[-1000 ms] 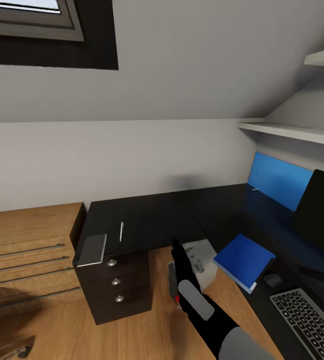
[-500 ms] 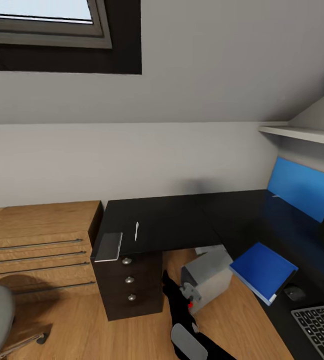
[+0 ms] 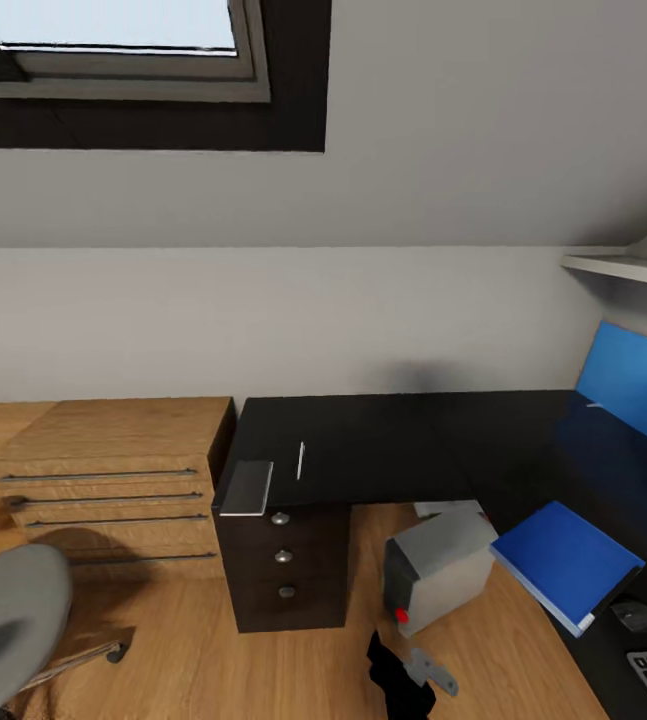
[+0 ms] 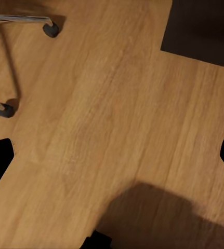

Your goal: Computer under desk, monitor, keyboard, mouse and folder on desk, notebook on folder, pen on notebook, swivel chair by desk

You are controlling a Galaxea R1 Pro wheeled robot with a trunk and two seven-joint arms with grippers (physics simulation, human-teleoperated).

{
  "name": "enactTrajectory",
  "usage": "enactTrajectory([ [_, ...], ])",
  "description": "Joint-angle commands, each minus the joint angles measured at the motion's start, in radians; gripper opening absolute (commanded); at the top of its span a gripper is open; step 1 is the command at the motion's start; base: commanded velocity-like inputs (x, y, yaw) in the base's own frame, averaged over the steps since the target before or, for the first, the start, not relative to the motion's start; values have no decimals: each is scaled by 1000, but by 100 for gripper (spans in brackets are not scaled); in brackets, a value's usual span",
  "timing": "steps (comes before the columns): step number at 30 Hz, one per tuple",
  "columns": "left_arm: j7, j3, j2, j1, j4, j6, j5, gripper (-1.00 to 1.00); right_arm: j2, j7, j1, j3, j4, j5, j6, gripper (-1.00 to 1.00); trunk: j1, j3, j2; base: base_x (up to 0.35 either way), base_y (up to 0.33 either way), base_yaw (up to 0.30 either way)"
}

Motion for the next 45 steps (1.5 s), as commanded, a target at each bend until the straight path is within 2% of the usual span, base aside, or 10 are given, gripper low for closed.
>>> enactTrajectory([
  [1, 7, -9, 1, -1, 1, -5, 9, 100, 0, -9, -1, 8, 15, 1, -3, 100, 0, -1, -1, 0, 0, 217],
  [5, 6, -9, 2, -1, 1, -6, 9, 100, 0, -8, -1, 9, 87, 4, -5, 100, 0, -1, -1, 9, 27, 163],
  [13, 6, -10, 1, -1, 1, -6, 9, 100, -9, -6, -1, 15, 132, 12, -1, 100, 0, -1, -1, 83, 209, 18],
  [14, 5, -11, 0, -1, 1, -2, 10, 100, -12, -6, -1, 29, 140, 35, 1, 100, 0, -1, -1, 111, 270, 1],
  [23, 4, -11, -5, -1, 1, 0, 11, 100, -9, -5, -1, 39, 142, 55, 0, 100, 0, -1, -1, 57, 286, 0],
  [31, 4, -13, -7, -1, 0, -3, 11, 100, -9, -6, -1, 40, 142, 105, -1, 100, 0, -1, -1, 6, 275, 0],
  [32, 4, -17, -9, -1, 1, -2, 9, 100, -8, -6, -1, 40, 142, 122, -1, 100, 0, -1, -1, 0, 17, 137],
  [34, 4, -25, -9, -1, 1, -2, 9, 100, -7, -6, -1, 40, 142, 123, -1, 100, 0, -1, -1, 0, 12, 167],
  [39, 12, -132, -10, -1, 1, -2, 11, 100, -7, -6, -1, 40, 142, 125, -1, 100, 0, -1, -1, 0, 10, 224],
  [45, 12, -147, -10, -1, 1, -3, 10, 100, -9, -6, -1, 40, 143, 126, -1, 100, 0, -3, -1, 0, 68, 120],
])
